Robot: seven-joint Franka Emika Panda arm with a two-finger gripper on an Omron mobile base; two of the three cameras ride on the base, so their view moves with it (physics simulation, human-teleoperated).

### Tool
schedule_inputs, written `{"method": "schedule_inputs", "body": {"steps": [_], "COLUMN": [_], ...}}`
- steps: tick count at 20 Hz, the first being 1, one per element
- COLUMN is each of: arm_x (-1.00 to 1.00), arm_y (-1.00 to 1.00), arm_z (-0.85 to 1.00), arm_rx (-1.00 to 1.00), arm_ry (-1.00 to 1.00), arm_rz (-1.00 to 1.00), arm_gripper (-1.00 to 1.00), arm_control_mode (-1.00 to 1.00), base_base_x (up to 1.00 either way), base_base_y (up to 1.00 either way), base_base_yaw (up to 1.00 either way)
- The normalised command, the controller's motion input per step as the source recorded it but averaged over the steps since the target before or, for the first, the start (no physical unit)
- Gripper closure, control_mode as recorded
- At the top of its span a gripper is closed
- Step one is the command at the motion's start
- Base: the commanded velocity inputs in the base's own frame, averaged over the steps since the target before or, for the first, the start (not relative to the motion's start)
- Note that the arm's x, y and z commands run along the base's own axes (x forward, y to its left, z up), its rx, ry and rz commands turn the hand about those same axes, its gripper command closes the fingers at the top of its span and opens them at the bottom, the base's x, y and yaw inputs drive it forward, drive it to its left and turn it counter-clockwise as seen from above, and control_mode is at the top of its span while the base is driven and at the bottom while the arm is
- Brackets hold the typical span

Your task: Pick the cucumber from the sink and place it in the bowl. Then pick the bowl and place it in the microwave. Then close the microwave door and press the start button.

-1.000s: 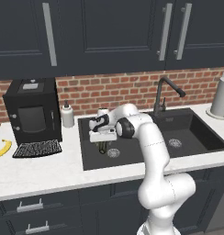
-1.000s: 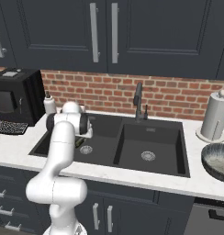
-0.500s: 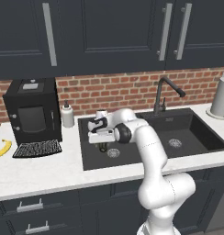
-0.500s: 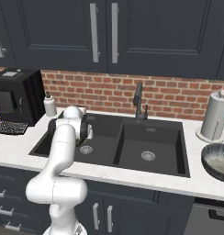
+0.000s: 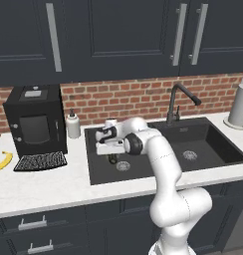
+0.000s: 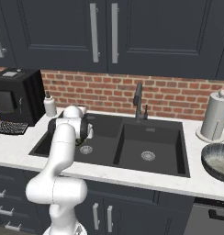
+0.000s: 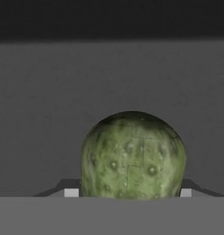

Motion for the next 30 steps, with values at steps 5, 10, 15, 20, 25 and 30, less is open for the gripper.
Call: {"method": "schedule_inputs", "body": {"steps": [5, 10, 15, 20, 25, 30], "arm_x": [-0.8, -1.0, -0.99, -0.94, -0.68, -0.53], "arm_y": [-0.45, -0.56, -0.43, -0.39, -0.31, -0.28], "arm_z": [0.05, 0.42, 0.58, 0.92, 1.0, 1.0], "arm_rx": [0.12, 0.11, 0.08, 0.04, 0.0, 0.0], "arm_ry": [-0.13, -0.18, -0.17, -0.12, 0.0, 0.03], "arm_rz": [-0.08, -0.14, -0.14, -0.14, -0.16, -0.15], "arm_gripper": [1.0, 1.0, 1.0, 1.0, 1.0, 1.0], "arm_control_mode": [-1.0, -1.0, -1.0, -1.0, -1.0, -1.0], "base_base_x": [0.0, 0.0, 0.0, 0.0, 0.0, 0.0], "base_base_y": [0.0, 0.0, 0.0, 0.0, 0.0, 0.0], "base_base_yaw": [0.0, 0.0, 0.0, 0.0, 0.0, 0.0]}}
